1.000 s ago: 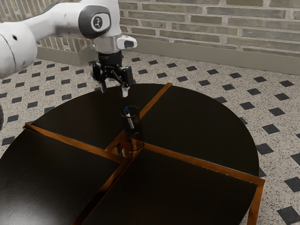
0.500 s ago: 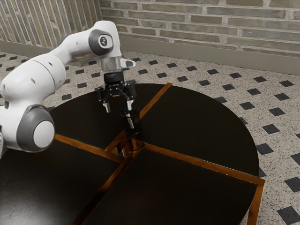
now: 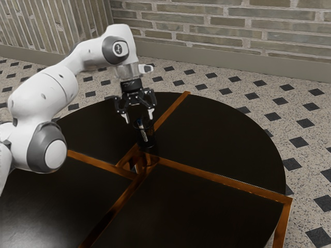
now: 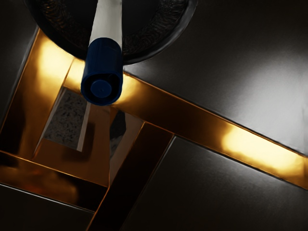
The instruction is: Take the marker out of the pen holder and place it to the left of the pen holder.
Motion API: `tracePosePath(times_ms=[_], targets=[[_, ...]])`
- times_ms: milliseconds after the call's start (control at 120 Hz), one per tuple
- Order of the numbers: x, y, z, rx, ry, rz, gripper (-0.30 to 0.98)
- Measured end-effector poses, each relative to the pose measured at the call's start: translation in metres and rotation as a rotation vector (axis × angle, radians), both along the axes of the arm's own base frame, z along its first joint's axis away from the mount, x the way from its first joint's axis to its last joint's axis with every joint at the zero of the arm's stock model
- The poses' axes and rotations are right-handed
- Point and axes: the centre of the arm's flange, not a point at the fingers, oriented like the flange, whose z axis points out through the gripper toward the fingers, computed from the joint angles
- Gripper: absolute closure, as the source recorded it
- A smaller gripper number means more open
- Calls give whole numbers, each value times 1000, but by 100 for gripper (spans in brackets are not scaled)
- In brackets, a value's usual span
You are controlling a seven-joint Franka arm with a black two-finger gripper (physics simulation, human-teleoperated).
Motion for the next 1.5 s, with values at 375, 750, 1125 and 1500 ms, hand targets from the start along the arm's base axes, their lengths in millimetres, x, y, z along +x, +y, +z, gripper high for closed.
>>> tracePosePath(times_ms=[375, 750, 1125, 1500], targets=[[29, 34, -30, -12, -148, 131, 12], [27, 25, -40, -17, -106, 117, 29], [22, 12, -48, -29, -61, 89, 45], [27, 38, -54, 1, -101, 133, 55]])
